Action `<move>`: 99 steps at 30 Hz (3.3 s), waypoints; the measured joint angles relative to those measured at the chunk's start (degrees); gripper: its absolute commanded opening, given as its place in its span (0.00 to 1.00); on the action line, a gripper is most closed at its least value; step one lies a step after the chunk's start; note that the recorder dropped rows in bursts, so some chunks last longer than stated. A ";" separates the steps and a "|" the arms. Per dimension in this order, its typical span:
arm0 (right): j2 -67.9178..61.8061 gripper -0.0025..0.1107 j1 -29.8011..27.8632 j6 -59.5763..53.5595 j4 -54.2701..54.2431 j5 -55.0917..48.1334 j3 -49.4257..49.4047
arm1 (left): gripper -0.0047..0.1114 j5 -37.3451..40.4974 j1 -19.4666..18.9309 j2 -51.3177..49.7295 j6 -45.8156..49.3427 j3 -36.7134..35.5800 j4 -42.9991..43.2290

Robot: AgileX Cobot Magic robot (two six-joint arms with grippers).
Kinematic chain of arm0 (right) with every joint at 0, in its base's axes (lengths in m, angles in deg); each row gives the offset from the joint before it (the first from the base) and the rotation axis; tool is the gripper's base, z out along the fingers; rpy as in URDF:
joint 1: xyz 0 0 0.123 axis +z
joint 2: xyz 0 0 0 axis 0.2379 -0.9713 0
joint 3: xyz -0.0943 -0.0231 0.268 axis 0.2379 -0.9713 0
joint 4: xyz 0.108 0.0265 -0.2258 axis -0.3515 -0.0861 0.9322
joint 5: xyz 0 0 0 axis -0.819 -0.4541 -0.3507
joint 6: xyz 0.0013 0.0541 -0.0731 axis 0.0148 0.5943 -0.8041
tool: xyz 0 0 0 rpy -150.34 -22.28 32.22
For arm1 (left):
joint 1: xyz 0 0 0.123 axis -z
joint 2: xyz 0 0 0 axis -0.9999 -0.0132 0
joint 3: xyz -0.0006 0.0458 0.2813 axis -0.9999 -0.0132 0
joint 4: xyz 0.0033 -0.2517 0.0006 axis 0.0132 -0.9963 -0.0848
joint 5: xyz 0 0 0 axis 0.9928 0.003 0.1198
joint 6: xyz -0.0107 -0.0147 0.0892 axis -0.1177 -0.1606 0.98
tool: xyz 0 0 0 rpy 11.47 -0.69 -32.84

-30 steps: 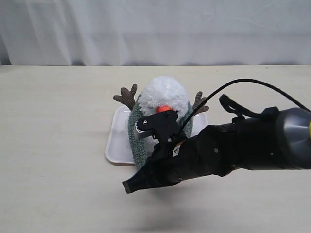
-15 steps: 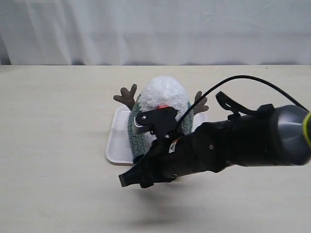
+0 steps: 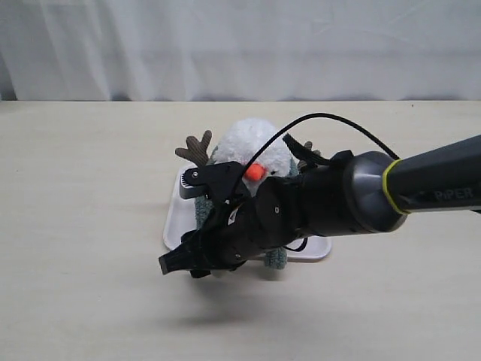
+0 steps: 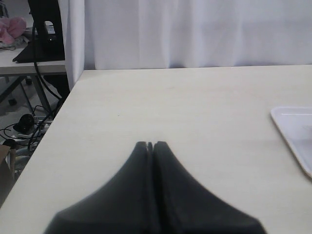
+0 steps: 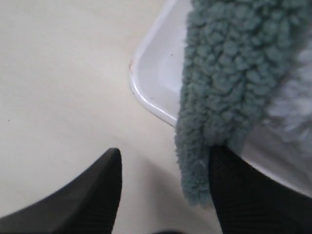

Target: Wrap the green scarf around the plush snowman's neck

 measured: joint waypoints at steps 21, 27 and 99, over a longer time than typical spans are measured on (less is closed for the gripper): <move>-0.42 0.59 -1.94 7.42 7.71 -2.18 0.13 | 0.04 0.16 0.00 0.00 0.00 0.00 0.00; -0.57 0.45 -1.94 7.51 7.71 -0.10 0.13 | 0.04 0.16 0.00 0.00 0.00 0.00 0.00; 5.80 0.62 -1.94 42.18 50.15 -22.37 -1.30 | 0.04 0.16 0.00 0.00 0.00 0.00 0.00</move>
